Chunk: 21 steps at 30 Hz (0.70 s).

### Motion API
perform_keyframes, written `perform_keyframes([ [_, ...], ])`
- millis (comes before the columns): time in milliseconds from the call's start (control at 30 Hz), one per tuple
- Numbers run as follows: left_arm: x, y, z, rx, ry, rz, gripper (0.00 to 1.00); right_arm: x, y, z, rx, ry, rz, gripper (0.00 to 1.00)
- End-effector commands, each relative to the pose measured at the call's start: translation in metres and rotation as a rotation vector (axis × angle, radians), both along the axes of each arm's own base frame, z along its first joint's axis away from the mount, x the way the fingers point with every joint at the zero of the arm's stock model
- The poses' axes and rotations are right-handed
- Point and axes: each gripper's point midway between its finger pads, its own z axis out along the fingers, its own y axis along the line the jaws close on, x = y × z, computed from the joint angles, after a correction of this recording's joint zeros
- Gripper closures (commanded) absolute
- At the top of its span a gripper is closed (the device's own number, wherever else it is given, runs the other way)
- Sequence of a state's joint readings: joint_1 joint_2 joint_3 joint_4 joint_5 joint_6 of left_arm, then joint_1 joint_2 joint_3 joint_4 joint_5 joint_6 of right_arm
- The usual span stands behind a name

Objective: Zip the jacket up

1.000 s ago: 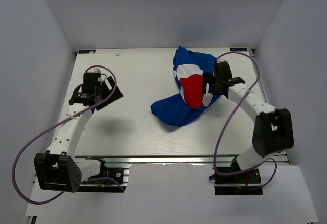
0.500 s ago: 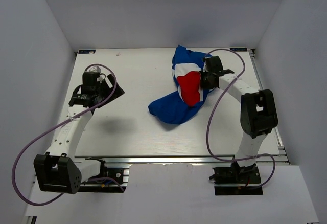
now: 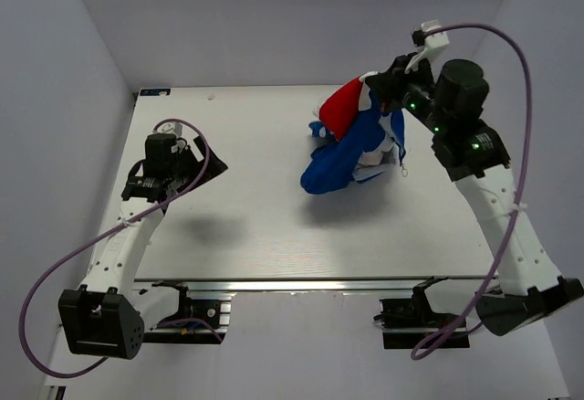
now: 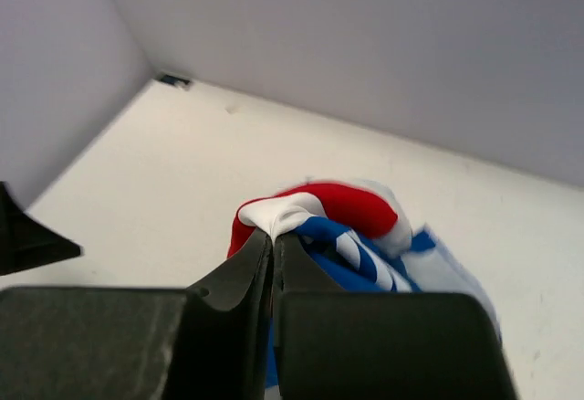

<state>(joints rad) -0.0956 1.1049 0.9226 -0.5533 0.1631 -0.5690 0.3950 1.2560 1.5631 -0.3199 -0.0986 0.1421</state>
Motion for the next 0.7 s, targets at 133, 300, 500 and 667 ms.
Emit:
perform_keyframes([
  [133, -0.013, -0.010, 0.044, -0.041, -0.145, -0.068, 0.02, -0.069, 0.010, 0.117, 0.098, -0.259, 0.192, 1.00],
  [300, -0.020, -0.012, 0.053, -0.049, -0.172, -0.079, 0.02, -0.052, 0.040, 0.090, 0.108, -0.128, 0.290, 1.00],
  [500, -0.031, -0.013, 0.051, -0.048, -0.154, -0.102, 0.02, -0.021, 0.138, -0.047, -0.044, 0.159, 0.391, 1.00],
  [667, -0.042, -0.008, 0.038, -0.032, -0.104, -0.082, 0.02, -0.024, 0.209, -0.166, -0.166, 0.416, 0.545, 0.79],
])
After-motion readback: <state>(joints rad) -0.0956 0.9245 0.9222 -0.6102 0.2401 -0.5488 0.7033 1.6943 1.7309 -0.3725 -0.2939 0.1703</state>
